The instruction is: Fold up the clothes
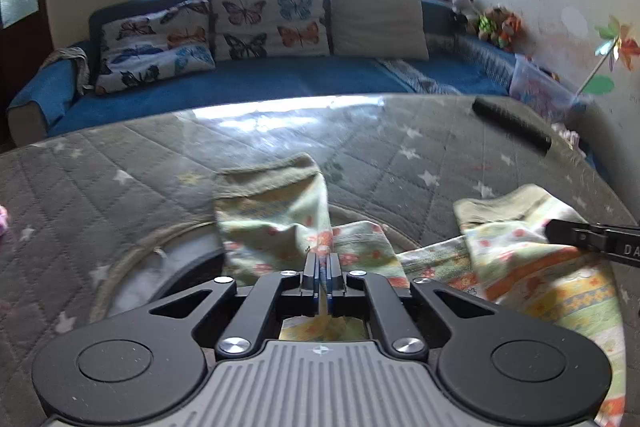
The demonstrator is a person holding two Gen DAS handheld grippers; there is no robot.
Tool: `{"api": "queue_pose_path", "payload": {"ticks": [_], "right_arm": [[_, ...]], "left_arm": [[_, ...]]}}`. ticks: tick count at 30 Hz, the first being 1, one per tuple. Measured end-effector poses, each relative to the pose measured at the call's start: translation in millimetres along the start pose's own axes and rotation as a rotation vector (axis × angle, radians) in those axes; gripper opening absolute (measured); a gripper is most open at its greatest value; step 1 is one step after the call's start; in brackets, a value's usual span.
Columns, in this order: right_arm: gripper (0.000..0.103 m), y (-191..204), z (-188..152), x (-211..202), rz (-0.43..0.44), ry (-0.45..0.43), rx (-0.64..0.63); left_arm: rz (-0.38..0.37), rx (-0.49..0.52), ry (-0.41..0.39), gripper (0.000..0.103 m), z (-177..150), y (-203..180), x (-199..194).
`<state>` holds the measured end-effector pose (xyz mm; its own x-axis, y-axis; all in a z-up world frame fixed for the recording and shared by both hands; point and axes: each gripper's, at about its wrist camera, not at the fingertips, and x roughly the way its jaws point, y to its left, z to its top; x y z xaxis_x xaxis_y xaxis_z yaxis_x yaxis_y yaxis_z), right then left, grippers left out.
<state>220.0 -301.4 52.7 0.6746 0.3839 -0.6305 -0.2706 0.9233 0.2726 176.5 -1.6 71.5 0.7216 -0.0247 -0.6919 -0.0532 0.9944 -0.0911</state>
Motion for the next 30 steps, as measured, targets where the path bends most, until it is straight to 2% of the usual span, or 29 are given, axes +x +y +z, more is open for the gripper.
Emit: {"api": "queue_pose_path", "payload": {"ticks": [9, 14, 19, 22, 25, 26, 28, 30], "right_arm": [[0.002, -29, -25, -85, -0.115, -0.103, 0.006], [0.001, -49, -53, -123, -0.175, -0.128, 0.037], [0.001, -60, -81, -146, -0.223, -0.129, 0.057], [0.002, -66, -100, -155, -0.256, -0.099, 0.067], [0.003, -71, -116, -158, -0.277, -0.049, 0.074], [0.004, -73, -119, -159, -0.279, -0.037, 0.078], [0.01, -76, -125, -162, -0.281, -0.02, 0.088], [0.01, -80, -129, -167, -0.297, -0.016, 0.096]], "left_arm": [[0.098, -0.124, -0.162, 0.001, -32, 63, -107], [0.139, -0.132, -0.164, 0.001, -55, 81, -139], [0.108, -0.104, -0.119, 0.004, -57, 69, -131], [0.074, -0.07, -0.102, 0.005, -52, 48, -117], [0.042, -0.04, -0.088, 0.023, -43, 26, -100], [0.031, -0.029, -0.086, 0.033, -39, 19, -95], [0.017, -0.009, -0.084, 0.038, -31, 5, -83], [0.003, 0.017, -0.086, 0.042, -22, -8, -69]]}}
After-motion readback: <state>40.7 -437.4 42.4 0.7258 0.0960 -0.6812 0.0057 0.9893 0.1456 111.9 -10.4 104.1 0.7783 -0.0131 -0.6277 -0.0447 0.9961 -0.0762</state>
